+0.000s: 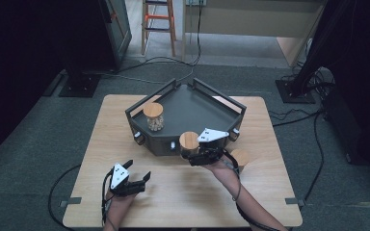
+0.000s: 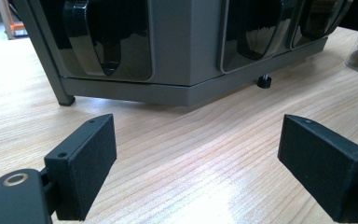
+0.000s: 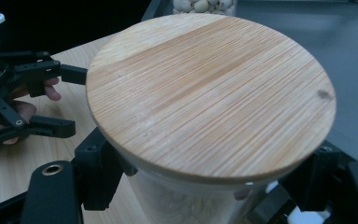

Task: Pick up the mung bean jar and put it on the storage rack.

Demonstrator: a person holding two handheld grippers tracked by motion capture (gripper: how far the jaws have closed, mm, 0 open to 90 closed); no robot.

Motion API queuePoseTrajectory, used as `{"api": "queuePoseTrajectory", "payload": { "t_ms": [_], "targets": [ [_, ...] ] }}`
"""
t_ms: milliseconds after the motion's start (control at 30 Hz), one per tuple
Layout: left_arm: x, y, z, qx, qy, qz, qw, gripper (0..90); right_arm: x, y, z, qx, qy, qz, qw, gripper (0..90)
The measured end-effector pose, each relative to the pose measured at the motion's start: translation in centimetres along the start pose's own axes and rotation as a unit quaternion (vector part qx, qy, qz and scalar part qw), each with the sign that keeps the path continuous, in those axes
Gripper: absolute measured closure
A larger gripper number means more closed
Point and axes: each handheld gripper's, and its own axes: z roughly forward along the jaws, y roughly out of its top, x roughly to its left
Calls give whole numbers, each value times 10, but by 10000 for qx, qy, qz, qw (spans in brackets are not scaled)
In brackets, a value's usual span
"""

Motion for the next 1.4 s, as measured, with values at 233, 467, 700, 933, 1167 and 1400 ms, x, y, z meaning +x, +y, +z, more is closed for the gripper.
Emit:
{"api": "queuePoseTrajectory", "payload": {
  "t_ms": [233,467,700,933,1167,1400],
  "targets": [
    [0,-1,0,-14,5,-22,10000,114,-2,3,-2,-41,-34,0,10000,253],
    [-1,0,0,5,20,16,10000,114,-6,9,-3,-102,-21,40,9999,253],
    [-2,0,0,1,23,24,10000,114,-7,15,-4,-129,-39,26,9999,253],
    [-1,0,0,5,21,31,10000,114,-9,20,-5,-137,6,40,9999,253],
    [-1,0,0,7,18,27,10000,114,-9,25,-7,-165,7,-1,9999,253],
    [-1,0,0,1,19,33,10000,114,-8,29,-10,-217,-31,-41,9998,253]
  ]
}}
